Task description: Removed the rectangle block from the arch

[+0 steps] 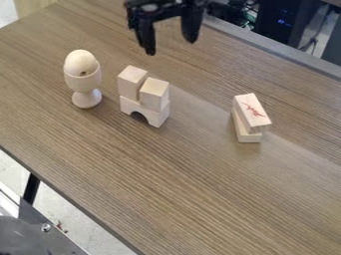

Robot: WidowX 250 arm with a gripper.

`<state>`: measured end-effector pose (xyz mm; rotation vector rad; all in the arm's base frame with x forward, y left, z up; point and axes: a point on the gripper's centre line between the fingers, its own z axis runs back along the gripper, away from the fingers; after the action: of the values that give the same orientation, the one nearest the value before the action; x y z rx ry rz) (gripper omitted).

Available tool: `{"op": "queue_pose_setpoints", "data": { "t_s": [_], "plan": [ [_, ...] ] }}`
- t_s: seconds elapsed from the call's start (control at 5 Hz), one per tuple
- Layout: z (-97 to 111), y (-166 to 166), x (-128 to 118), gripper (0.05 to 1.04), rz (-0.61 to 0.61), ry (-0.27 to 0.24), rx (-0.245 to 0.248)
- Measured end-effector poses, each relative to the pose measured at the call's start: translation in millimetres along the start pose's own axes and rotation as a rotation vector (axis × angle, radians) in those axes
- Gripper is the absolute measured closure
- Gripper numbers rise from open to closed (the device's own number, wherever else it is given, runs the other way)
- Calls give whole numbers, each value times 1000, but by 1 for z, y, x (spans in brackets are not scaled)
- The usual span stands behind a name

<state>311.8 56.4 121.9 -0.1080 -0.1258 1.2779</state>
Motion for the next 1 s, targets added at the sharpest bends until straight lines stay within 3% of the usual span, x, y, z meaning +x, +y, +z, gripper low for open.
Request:
{"op": "queue_pose_setpoints", "data": {
  "t_s": [0.2,0.6,0.8,1.0],
  "plan": [
    [5,2,1,84,270,-69,5],
    [3,6,11,84,363,-174,9],
    [-11,18,20,84,372,-208,42],
    [-15,30,30,84,432,-210,65]
  ]
}}
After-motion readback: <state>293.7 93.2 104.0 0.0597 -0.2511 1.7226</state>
